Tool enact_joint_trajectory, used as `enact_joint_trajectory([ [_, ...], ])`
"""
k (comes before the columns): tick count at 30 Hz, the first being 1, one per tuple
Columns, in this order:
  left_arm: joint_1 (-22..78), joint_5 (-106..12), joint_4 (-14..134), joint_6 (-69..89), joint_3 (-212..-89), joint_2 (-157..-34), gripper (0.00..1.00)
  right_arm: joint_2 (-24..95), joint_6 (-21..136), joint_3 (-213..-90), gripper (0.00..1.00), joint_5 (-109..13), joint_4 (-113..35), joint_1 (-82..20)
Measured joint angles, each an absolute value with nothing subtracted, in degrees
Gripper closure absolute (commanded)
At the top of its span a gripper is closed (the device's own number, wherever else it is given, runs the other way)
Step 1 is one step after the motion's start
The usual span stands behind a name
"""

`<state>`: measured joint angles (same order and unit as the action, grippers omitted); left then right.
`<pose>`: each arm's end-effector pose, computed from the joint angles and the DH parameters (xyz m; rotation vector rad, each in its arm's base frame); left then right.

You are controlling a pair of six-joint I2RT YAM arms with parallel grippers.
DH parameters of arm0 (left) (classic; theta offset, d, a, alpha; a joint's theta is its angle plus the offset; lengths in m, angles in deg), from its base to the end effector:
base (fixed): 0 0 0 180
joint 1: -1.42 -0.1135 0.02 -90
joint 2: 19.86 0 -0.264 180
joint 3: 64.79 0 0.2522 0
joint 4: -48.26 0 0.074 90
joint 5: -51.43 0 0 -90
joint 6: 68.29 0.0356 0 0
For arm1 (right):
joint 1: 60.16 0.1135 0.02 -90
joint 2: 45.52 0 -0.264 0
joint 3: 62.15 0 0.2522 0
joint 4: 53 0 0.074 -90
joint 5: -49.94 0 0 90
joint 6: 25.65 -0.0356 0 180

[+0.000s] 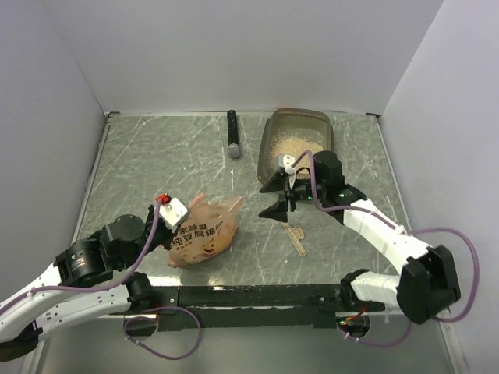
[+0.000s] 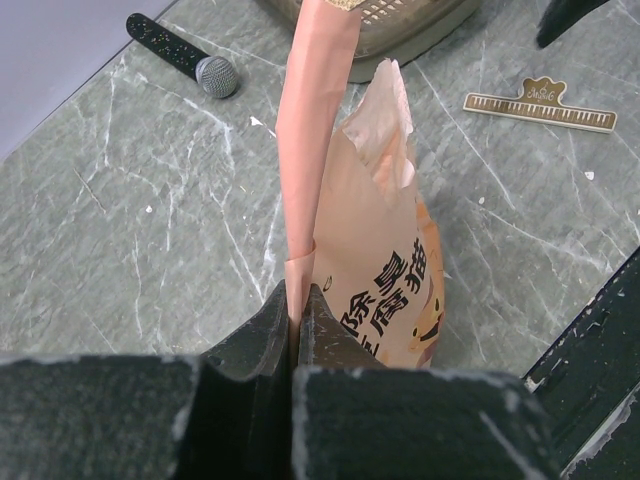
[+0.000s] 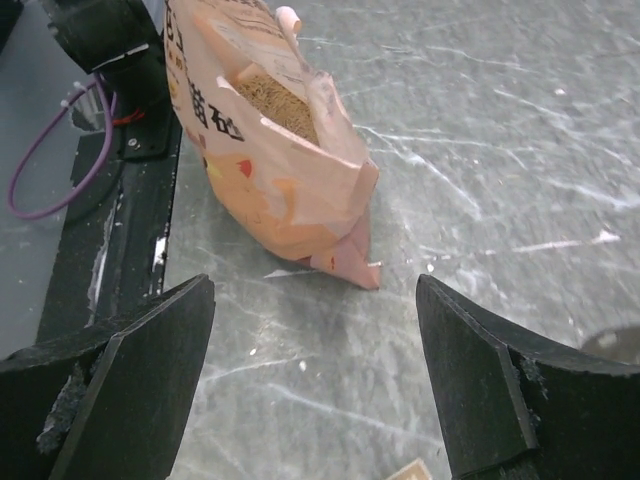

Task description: Fill the litter box with clean litter

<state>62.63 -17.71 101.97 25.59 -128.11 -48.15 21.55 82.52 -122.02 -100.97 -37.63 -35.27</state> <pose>0.0572 -0.0777 0.3490 0.7990 1.7117 -0.3421 0.2152 0.1341 0.2900 -1.2960 1.3921 1.1085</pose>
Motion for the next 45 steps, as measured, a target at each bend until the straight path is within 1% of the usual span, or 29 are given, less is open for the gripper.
enact_joint_trajectory([
  [7, 62.6, -17.7, 102.2, 25.3, -128.3, -48.3, 0.99, 31.0, 85.3, -126.7, 0.14, -104.5, -41.8, -32.9],
  [15, 62.6, -17.7, 102.6, 24.3, -128.4, -48.0, 0.99, 37.7, 85.2, -129.9, 0.14, -107.3, -47.6, -30.9],
  [19, 62.6, -17.7, 103.1, 24.1, -128.4, -47.7, 0.99, 40.9, 84.8, -131.4, 0.17, -108.0, -49.6, -29.7],
  [25, 62.6, -17.7, 103.8, 24.1, -129.2, -48.3, 0.99, 44.0, 83.9, -132.5, 0.24, -109.3, -52.1, -28.0],
  [28, 62.6, -17.7, 103.8, 24.2, -129.4, -48.9, 0.99, 45.0, 83.2, -133.0, 0.32, -110.0, -53.1, -27.3],
  [29, 62.6, -17.7, 103.7, 24.3, -129.4, -49.0, 0.99, 45.6, 83.0, -133.3, 0.40, -110.2, -53.4, -27.1],
  [30, 62.6, -17.7, 103.6, 24.4, -129.4, -49.0, 0.99, 46.0, 82.9, -133.7, 0.46, -110.3, -53.5, -26.8],
  [31, 62.6, -17.7, 103.5, 24.5, -129.4, -49.0, 0.99, 46.7, 82.8, -134.0, 0.59, -110.4, -53.6, -26.5],
  [32, 62.6, -17.7, 103.5, 24.6, -129.4, -49.0, 0.99, 47.3, 82.5, -134.3, 0.67, -110.6, -53.9, -26.3],
  [33, 62.6, -17.7, 103.5, 24.7, -129.4, -49.2, 0.99, 47.7, 82.1, -134.4, 0.73, -110.8, -54.2, -26.1],
  [34, 62.6, -17.7, 103.5, 24.7, -129.4, -49.2, 0.99, 48.1, 81.7, -134.5, 0.82, -111.1, -54.3, -25.9],
  [37, 62.6, -17.7, 103.4, 25.1, -129.4, -49.4, 0.99, 49.0, 80.6, -135.0, 1.00, -111.8, -54.4, -25.7],
  [41, 62.5, -17.7, 103.3, 25.2, -129.4, -49.4, 0.99, 49.2, 78.8, -135.0, 1.00, -112.3, -55.5, -25.6],
  [45, 62.5, -17.3, 102.8, 25.8, -129.4, -49.9, 0.99, 48.0, 75.2, -132.1, 1.00, -111.2, -60.7, -26.3],
])
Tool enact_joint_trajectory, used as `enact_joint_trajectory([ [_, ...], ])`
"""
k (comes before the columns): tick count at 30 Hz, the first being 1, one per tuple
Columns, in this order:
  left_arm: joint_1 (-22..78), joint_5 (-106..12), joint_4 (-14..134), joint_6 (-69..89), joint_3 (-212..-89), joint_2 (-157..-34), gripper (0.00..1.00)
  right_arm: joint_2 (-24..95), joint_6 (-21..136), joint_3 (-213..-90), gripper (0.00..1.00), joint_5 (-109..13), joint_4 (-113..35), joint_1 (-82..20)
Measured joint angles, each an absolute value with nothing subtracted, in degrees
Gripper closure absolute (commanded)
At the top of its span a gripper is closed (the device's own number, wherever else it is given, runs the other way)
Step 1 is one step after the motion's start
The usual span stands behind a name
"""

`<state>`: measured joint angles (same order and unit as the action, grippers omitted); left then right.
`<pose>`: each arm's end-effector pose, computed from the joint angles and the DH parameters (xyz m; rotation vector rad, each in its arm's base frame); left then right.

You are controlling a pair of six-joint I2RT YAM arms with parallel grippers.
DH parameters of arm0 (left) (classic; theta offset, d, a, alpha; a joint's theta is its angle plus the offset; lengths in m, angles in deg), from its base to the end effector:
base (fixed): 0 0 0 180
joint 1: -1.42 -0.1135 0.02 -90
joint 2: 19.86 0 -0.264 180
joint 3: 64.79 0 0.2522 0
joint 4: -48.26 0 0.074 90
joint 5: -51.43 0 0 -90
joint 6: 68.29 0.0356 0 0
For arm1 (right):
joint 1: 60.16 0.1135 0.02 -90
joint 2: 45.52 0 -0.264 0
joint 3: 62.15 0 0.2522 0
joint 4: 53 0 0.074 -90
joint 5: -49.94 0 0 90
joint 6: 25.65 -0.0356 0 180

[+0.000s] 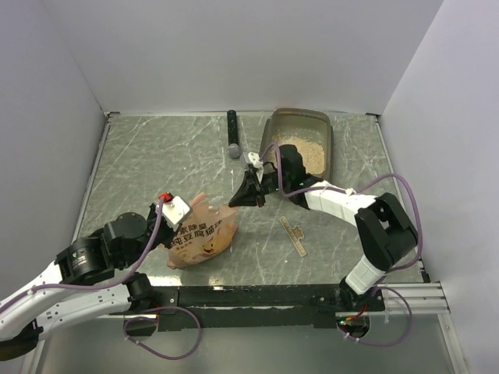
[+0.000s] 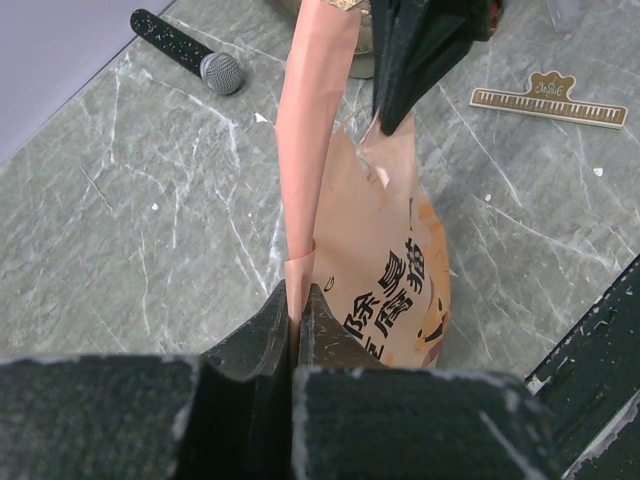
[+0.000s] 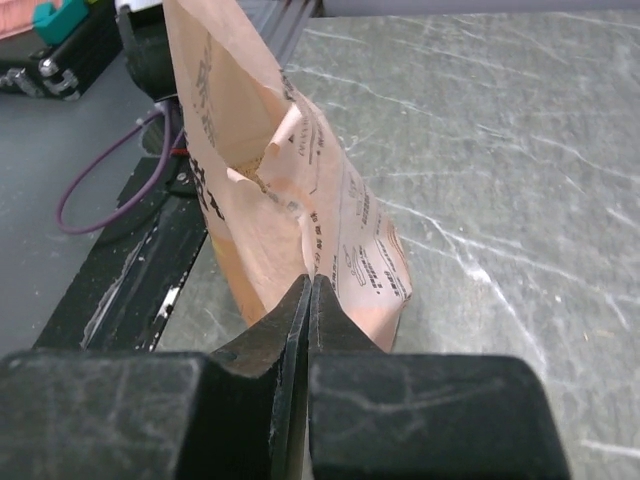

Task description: Fill the litter box with clean litter

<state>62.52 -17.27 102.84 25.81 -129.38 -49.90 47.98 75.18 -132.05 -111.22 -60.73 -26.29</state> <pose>0.0596 -0.0812 0.3520 0.8096 1.7280 -0.3191 0.2714 0.2227 0.2527 -1.4532 1.1879 1.4066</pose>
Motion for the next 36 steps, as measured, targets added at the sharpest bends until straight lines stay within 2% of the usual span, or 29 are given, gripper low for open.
enact_joint_trajectory([
  [7, 62.5, -17.9, 98.2, 29.3, -131.0, -54.4, 0.99, 35.6, 75.0, -126.0, 1.00, -103.7, -58.0, -27.8],
  [14, 62.5, -22.6, 92.0, 34.3, -137.0, -65.6, 0.99, 18.3, 76.2, -120.0, 1.00, -94.1, -50.1, -30.6],
  [20, 61.8, -28.5, 87.0, 37.8, -136.8, -73.5, 0.99, 7.0, 75.7, -110.4, 1.00, -85.9, -45.3, -32.1],
  [27, 52.1, -38.4, 78.3, 40.0, -133.0, -76.0, 0.98, -2.7, 74.2, -104.3, 1.00, -75.1, -41.3, -32.4],
  [28, 51.3, -39.3, 77.5, 40.0, -132.4, -76.0, 0.86, -4.2, 73.6, -103.9, 1.00, -73.3, -40.6, -32.4],
  [31, 50.6, -41.6, 76.2, 40.0, -132.2, -76.0, 0.62, -8.0, 72.1, -102.7, 1.00, -70.1, -38.8, -32.4],
  [33, 50.5, -42.6, 75.9, 40.0, -132.9, -75.5, 0.56, -9.6, 71.3, -101.9, 1.00, -69.2, -38.2, -32.4],
  [34, 50.4, -42.7, 75.9, 39.6, -133.4, -74.9, 0.47, -9.9, 71.0, -101.8, 1.00, -69.0, -37.8, -32.3],
  [36, 50.2, -42.4, 76.0, 38.6, -133.6, -72.0, 0.40, -9.9, 70.5, -101.7, 1.00, -68.6, -37.7, -32.3],
])
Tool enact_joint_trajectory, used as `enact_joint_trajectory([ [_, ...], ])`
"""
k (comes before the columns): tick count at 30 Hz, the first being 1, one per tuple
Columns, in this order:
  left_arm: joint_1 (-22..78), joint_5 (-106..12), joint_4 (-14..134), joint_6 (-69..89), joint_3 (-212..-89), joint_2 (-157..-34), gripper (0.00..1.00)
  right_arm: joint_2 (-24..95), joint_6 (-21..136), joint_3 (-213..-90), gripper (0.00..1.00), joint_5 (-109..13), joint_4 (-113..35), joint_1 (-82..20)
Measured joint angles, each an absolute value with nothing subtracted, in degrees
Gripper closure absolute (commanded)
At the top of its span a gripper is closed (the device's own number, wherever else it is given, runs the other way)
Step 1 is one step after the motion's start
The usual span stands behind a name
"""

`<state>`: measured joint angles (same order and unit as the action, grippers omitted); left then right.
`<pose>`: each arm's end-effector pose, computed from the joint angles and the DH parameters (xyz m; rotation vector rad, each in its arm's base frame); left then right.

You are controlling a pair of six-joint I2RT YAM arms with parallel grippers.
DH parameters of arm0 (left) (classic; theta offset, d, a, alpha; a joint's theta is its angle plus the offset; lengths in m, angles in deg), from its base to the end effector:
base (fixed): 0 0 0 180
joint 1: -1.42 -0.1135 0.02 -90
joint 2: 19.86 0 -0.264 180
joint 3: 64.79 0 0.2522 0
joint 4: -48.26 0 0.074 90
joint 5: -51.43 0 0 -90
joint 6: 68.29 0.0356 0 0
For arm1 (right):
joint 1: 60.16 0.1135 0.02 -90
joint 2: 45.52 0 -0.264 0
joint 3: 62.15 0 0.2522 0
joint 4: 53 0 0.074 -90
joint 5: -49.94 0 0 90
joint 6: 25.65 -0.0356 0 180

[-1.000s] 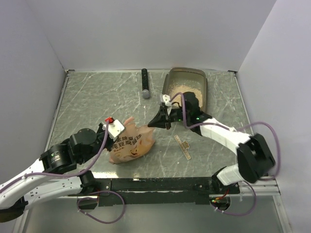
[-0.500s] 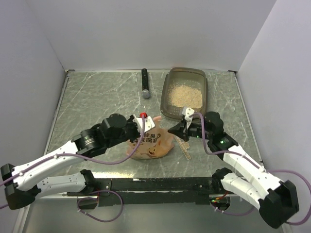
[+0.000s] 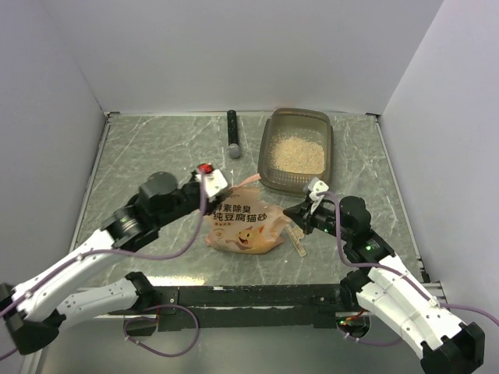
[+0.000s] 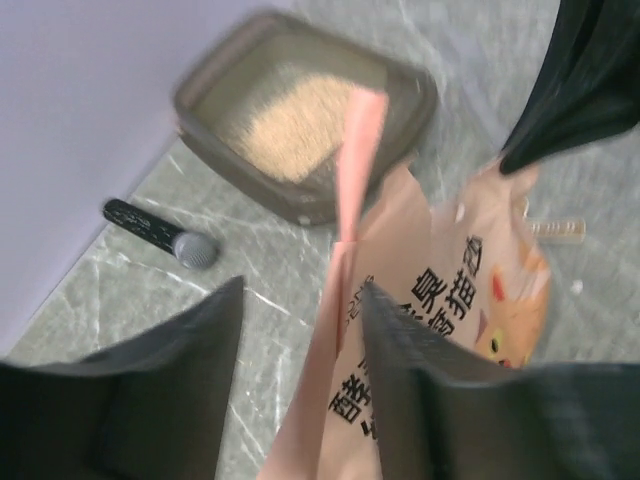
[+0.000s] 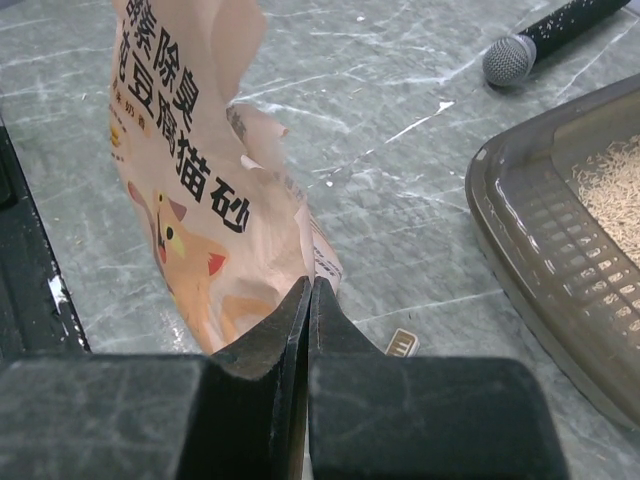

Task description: Fill the litter box with clean litter

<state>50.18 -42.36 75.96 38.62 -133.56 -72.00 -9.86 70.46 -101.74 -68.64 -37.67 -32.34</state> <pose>0.1348 -0.1573 0.3731 1.0092 1.4742 -0.4603 0.1338 0.0899 0.2639 -0.8657 1.5786 0.7126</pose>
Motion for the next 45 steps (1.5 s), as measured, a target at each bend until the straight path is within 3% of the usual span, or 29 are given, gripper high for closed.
enact_joint_trajectory([
  [1, 50.2, -41.8, 76.1, 38.0, -133.4, -69.5, 0.31, -9.8, 70.2, -101.7, 1.00, -68.5, -37.6, -32.3],
  [2, 50.1, -41.4, 76.1, 37.6, -133.2, -67.1, 0.30, -9.8, 70.1, -101.7, 1.00, -68.5, -37.5, -32.3],
  [11, 50.1, -35.8, 79.8, 26.5, -127.3, -48.1, 0.25, -10.3, 68.8, -101.2, 1.00, -68.1, -37.9, -32.3],
  [25, 45.9, -31.2, 83.8, 13.1, -119.6, -55.0, 0.24, -11.7, 66.6, -99.8, 1.00, -66.6, -39.2, -32.3],
  [34, 34.3, -42.6, 75.2, 9.8, -112.4, -57.2, 0.25, -12.0, 65.4, -99.2, 1.00, -66.4, -39.7, -32.3],
  [45, 26.1, -69.3, 58.8, 6.8, -111.1, -63.7, 0.30, -12.0, 62.9, -97.4, 1.00, -66.3, -42.6, -32.4],
])
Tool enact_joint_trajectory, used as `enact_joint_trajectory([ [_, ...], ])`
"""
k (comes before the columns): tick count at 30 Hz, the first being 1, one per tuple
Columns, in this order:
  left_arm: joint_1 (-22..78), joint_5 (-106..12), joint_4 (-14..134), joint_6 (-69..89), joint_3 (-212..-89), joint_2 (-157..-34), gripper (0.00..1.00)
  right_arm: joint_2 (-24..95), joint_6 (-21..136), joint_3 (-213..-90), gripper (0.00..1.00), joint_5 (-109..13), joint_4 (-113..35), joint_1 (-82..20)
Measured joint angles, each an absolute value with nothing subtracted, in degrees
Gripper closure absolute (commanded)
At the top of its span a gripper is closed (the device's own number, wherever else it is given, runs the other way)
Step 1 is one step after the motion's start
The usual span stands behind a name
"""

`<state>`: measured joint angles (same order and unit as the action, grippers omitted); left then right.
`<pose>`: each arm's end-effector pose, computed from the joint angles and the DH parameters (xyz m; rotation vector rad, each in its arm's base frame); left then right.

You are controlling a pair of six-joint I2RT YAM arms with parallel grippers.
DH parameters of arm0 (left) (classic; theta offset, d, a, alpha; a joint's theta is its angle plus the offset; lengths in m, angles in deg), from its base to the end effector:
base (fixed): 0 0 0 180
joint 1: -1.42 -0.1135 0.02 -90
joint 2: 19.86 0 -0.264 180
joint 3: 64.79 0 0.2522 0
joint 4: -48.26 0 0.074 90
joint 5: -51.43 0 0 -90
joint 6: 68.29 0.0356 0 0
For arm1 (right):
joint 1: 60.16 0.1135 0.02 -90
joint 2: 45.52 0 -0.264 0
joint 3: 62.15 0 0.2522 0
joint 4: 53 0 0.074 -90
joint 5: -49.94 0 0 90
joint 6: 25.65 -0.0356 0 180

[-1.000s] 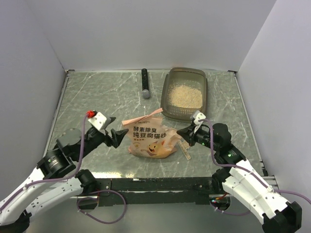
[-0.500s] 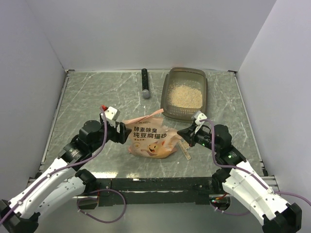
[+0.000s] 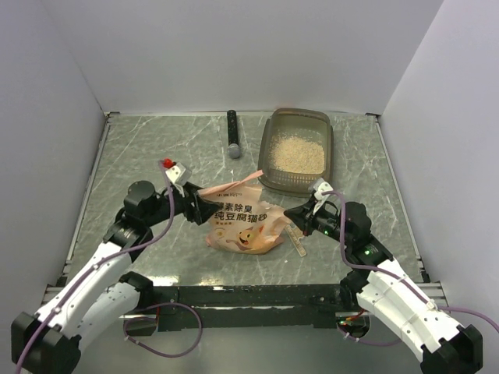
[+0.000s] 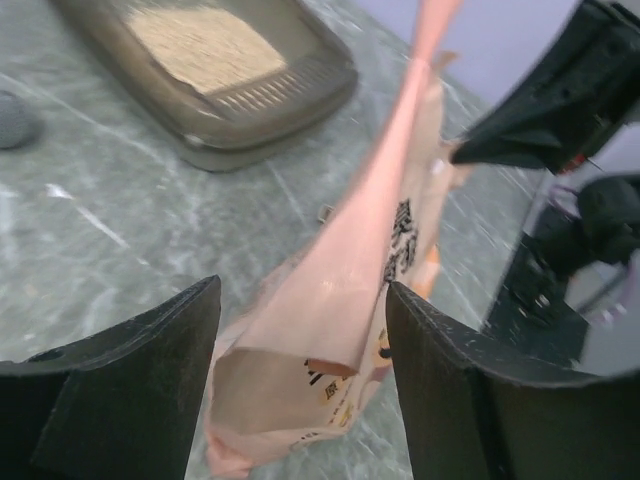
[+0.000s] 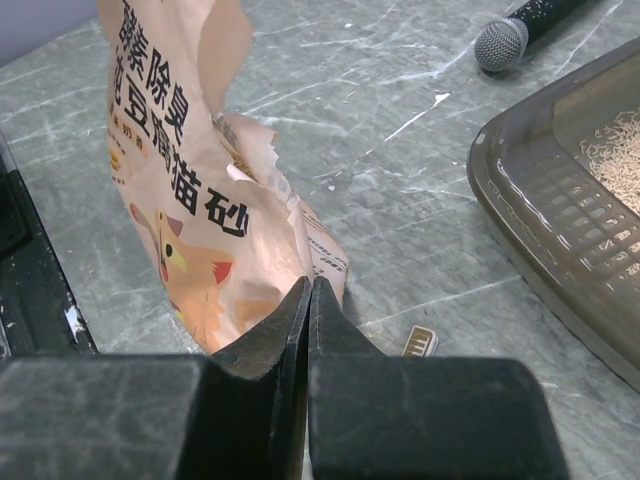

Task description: Fill the litter box with clean litter

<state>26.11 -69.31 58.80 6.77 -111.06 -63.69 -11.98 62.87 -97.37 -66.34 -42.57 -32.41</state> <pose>0.1606 -0.0938 0.2923 0.5617 1.6995 -0.9624 0.1314 0.0869 0.2506 -0.7326 1.6105 0.7674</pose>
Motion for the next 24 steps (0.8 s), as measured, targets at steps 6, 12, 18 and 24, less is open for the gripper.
enact_joint_trajectory([
  [6, 23.7, -80.8, 57.1, 7.0, -111.1, -72.3, 0.34, -12.1, 62.3, -97.2, 1.00, -66.0, -42.7, -32.4],
  [12, 22.9, -82.5, 57.2, 7.5, -111.1, -72.6, 0.54, -11.9, 61.1, -97.2, 1.00, -66.0, -43.1, -32.5],
  [18, 22.0, -82.7, 56.7, 6.5, -111.1, -72.0, 0.91, -11.0, 59.7, -97.2, 1.00, -66.8, -42.8, -32.5],
  [24, 21.9, -83.2, 57.9, 5.7, -111.1, -72.2, 0.99, -10.9, 57.7, -97.2, 1.00, -69.4, -42.3, -33.2],
])
